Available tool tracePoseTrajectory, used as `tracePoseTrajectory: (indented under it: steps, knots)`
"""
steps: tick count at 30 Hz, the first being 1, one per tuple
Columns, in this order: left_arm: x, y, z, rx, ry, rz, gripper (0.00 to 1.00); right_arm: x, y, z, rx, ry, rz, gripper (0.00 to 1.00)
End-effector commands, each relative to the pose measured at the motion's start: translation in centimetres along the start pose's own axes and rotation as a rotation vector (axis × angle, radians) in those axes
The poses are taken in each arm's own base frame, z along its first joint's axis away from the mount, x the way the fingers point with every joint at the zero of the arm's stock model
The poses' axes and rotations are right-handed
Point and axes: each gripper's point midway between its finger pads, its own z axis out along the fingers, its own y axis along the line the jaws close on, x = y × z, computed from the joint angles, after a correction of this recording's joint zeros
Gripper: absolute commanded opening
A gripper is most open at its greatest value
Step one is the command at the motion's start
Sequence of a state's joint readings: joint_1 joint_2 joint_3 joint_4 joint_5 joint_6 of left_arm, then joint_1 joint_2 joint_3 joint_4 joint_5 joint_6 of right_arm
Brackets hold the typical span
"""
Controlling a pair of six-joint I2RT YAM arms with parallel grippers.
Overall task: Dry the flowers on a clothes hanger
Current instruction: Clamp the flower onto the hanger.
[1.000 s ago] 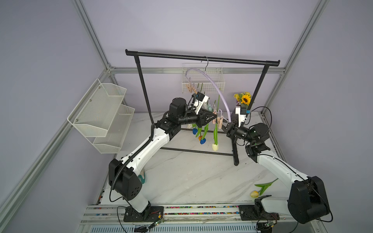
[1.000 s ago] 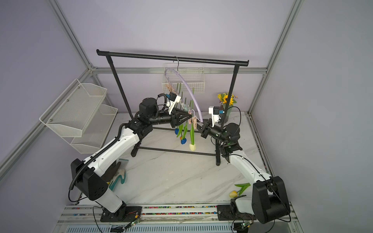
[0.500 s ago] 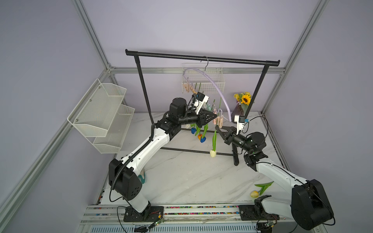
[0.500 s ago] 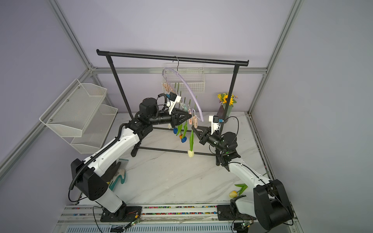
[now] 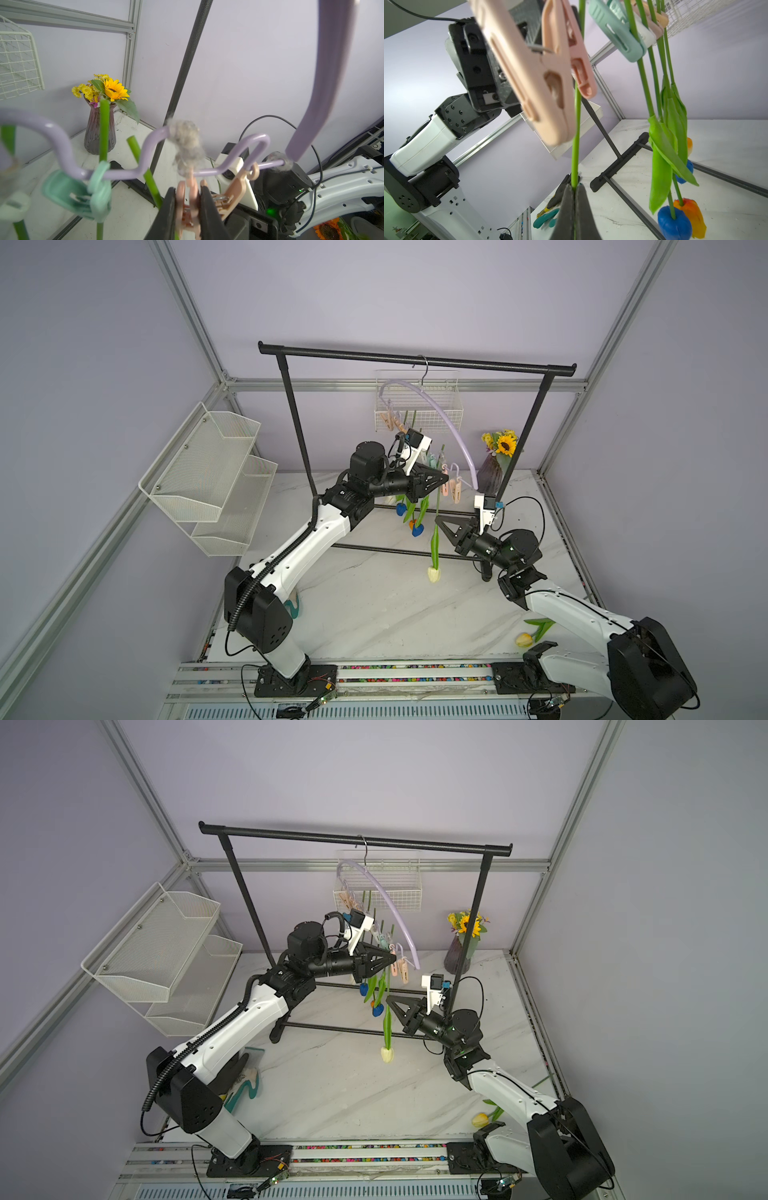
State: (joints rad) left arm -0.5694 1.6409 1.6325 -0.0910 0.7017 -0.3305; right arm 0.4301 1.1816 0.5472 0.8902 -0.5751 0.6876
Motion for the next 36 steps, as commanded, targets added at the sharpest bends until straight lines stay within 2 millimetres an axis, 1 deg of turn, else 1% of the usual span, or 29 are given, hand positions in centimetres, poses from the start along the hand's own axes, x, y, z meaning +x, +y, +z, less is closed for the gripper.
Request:
tracePoseTrajectory:
  steps: [1,8,12,16,19,25,28,36]
  knots:
    - [-3.0,-0.8,-0.7,-0.003,-0.082,0.049,0.08,-1.2,1.3,-0.2,-0.022,-0.054,-0.038,0.0]
    - [-3.3,-1.2,-1.0,0.004,-0.088,0.054,0.08,-1.8,-1.4,-0.9,0.138,-0.107,0.003,0.0]
    - [-3.5,-1.4,-1.1,0.006,-0.093,0.057,0.08,-2.0,-2.0,-1.6,0.179,-0.148,0.001,0.0]
    - [-3.5,-1.3,-0.9,0.008,-0.09,0.054,0.07,-1.6,-2.7,-2.0,0.212,-0.143,-0.002,0.0]
    - [-3.5,-1.2,-0.9,0.002,-0.091,0.052,0.07,-1.7,-2.5,-2.1,0.202,-0.153,-0.002,0.0]
    - [-3.5,-1.0,-0.9,-0.004,-0.093,0.051,0.07,-1.8,-1.0,-1.6,0.119,-0.143,-0.001,0.0]
    - [-3.5,-0.9,-0.9,-0.007,-0.094,0.05,0.07,-1.5,-0.3,-1.4,0.074,-0.132,0.012,0.0]
    - [-3.3,-0.8,-0.5,-0.003,-0.088,0.043,0.06,-1.3,0.8,-1.1,0.018,-0.109,0.007,0.0]
